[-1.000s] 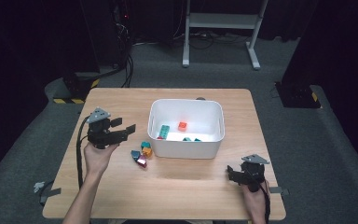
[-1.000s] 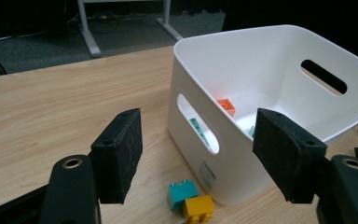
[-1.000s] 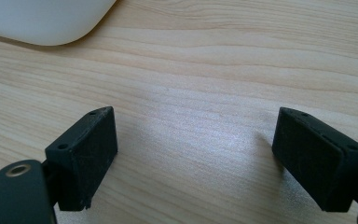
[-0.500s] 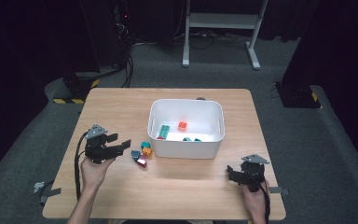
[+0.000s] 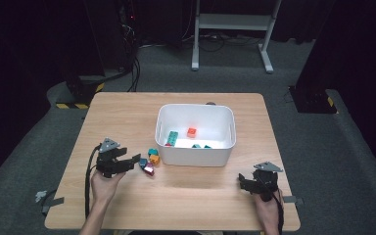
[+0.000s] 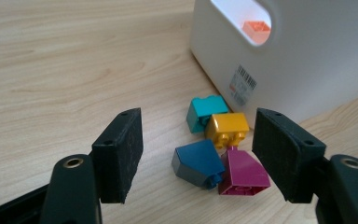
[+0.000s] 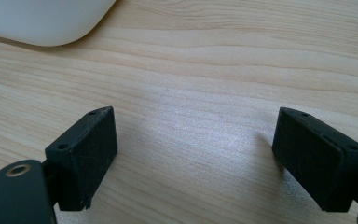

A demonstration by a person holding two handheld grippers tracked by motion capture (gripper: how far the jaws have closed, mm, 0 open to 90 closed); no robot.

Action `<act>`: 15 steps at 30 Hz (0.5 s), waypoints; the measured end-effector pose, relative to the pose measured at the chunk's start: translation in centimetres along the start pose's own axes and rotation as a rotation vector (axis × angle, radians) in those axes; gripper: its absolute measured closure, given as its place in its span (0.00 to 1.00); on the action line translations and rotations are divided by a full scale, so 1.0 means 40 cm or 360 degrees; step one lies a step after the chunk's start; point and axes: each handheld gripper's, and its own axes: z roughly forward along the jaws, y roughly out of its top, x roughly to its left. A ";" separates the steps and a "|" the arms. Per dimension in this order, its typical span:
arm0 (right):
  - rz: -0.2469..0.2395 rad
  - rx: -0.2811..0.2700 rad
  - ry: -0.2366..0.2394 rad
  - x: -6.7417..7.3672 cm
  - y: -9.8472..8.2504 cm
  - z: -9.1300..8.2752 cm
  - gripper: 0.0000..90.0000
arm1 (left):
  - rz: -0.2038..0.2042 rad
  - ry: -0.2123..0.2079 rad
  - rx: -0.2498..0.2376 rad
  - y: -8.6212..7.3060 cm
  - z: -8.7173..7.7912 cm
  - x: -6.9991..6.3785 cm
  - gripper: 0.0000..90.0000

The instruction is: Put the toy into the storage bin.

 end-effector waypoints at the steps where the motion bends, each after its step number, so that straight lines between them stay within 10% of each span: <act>1: 0.0000 0.0000 0.0000 0.000 0.000 0.000 0.15 | 0.0003 0.0002 0.0011 -0.005 0.006 -0.001 0.37; 15: 0.0000 0.0000 0.0000 0.000 0.000 0.000 0.15 | -0.0051 0.0025 0.0072 -0.038 0.070 -0.002 0.39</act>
